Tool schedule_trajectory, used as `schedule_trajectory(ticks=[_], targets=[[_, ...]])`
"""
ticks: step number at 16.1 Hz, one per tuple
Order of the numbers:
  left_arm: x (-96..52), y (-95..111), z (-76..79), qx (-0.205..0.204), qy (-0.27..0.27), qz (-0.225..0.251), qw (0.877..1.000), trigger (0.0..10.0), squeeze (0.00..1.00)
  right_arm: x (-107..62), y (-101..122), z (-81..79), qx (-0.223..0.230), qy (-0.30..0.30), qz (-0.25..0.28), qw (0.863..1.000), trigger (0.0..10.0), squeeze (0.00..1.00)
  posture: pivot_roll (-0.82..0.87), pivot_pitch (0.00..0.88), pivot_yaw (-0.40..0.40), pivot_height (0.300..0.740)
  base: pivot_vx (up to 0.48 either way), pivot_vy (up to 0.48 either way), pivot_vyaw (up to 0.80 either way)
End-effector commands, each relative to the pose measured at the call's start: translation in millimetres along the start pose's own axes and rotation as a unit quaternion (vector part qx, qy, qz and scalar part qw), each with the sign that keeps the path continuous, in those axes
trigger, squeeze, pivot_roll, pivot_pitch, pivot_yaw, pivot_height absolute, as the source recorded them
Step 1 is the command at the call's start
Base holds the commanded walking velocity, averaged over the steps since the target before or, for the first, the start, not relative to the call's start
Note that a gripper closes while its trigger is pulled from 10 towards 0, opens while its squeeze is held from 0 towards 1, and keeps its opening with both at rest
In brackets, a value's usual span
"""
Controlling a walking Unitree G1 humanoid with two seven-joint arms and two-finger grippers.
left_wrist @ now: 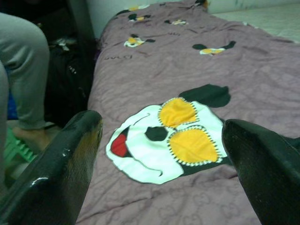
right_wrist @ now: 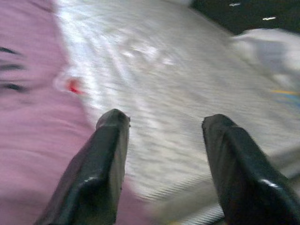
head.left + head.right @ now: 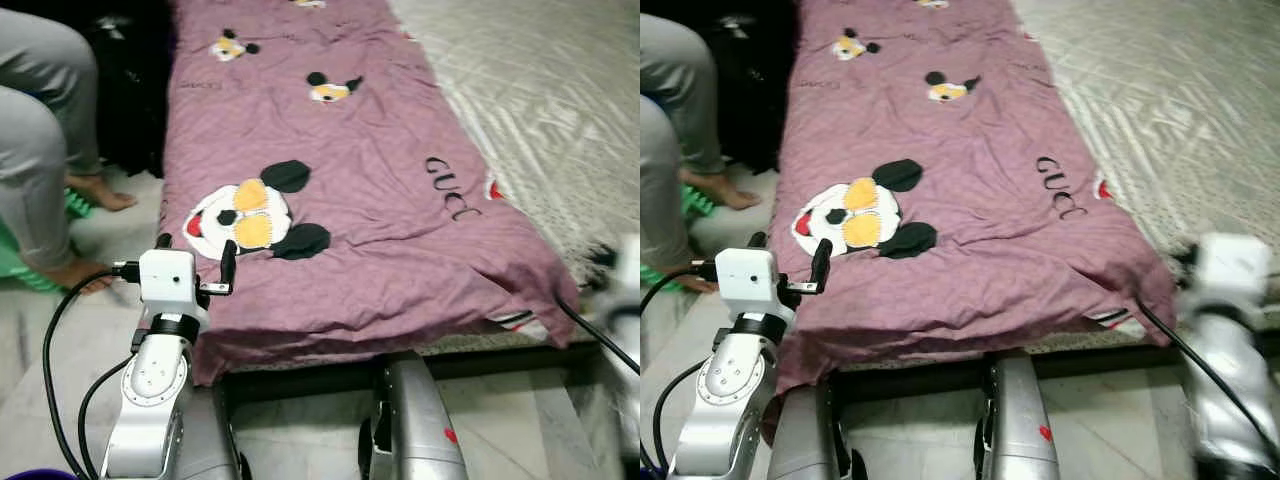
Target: Clean up the room
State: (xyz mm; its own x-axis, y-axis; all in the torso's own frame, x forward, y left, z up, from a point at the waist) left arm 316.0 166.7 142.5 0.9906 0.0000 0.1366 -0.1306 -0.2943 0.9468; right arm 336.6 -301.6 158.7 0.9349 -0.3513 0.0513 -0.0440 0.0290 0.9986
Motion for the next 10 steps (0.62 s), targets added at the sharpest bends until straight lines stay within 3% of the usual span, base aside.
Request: schedule_trajectory(ticks=[1, 2, 3, 4, 6, 7, 8, 10], targets=[[-0.5, -2.4, -0.5, 0.001, 0.003, -0.003, 1.0, 10.0, 0.0, 1.0, -30.5, -25.5, -0.01, 0.03, -0.061, 0.998, 10.0, 1.0, -0.05, 0.15, 0.009, 0.517, 0.0, 0.0, 0.0], [-0.1, -2.2, 0.3, 0.0, 0.003, -0.002, 1.0, 10.0, 0.0, 2.2, -35.9, -32.0, 0.002, 0.034, -0.072, 0.997, 10.0, 1.0, -0.05, 0.15, 0.009, 0.517, 0.0, 0.0, 0.0], [2.4, 3.2, 2.1, -0.005, 0.008, 0.005, 1.0, 10.0, 0.0, 8.0, -57.9, -69.1, 0.035, 0.078, -0.13, 0.988, 10.0, 1.0, -0.01, 0.146, -0.002, 0.517, 0.0, 0.0, 0.0], [2.1, 5.1, 1.0, -0.006, 0.011, 0.008, 1.0, 10.0, 0.0, 9.0, -62.2, -87.8, 0.035, 0.11, -0.147, 0.982, 10.0, 1.0, -0.01, 0.146, -0.002, 0.517, 0.0, 0.0, 0.0], [0.4, 3.8, 0.4, -0.005, 0.013, 0.007, 1.0, 10.0, 0.0, 9.2, -69.1, -104.0, 0.018, 0.139, -0.167, 0.976, 10.0, 1.0, 0.0, 0.143, -0.008, 0.517, 0.0, 0.0, 0.0], [-0.5, 3.2, 0.2, -0.004, 0.014, 0.006, 1.0, 10.0, 0.0, 9.1, -75.8, -108.8, 0.012, 0.146, -0.184, 0.972, 10.0, 1.0, 0.01, 0.142, -0.011, 0.517, 0.0, 0.0, 0.0], [-0.6, 3.4, 0.0, -0.004, 0.014, 0.006, 1.0, 10.0, 0.0, 8.3, -85.6, -103.0, -0.001, 0.136, -0.203, 0.97, 10.0, 1.0, 0.01, 0.142, -0.011, 0.517, 0.0, 0.0, 0.0], [-0.5, 2.8, -0.8, -0.003, 0.015, 0.006, 1.0, 10.0, 0.0, 4.0, -105.7, -71.0, -0.022, 0.09, -0.235, 0.968, 10.0, 1.0, 0.01, 0.143, -0.011, 0.517, 0.0, 0.0, 0.0]])
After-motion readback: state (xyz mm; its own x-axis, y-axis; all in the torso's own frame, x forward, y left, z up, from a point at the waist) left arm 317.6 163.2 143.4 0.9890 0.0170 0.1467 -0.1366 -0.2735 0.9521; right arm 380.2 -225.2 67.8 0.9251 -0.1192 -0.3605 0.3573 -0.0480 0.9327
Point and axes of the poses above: a point about 5 cm out from each wrist's last joint towards the gripper, its own x axis pointing out of the wrist towards the gripper, its own y axis along the axis of the wrist's last joint, z = x × y, the point moved 5 cm from there along x, pointing out of the wrist towards the gripper, and after that the axes turned 13 degrees about x, right-handed, at the moved point
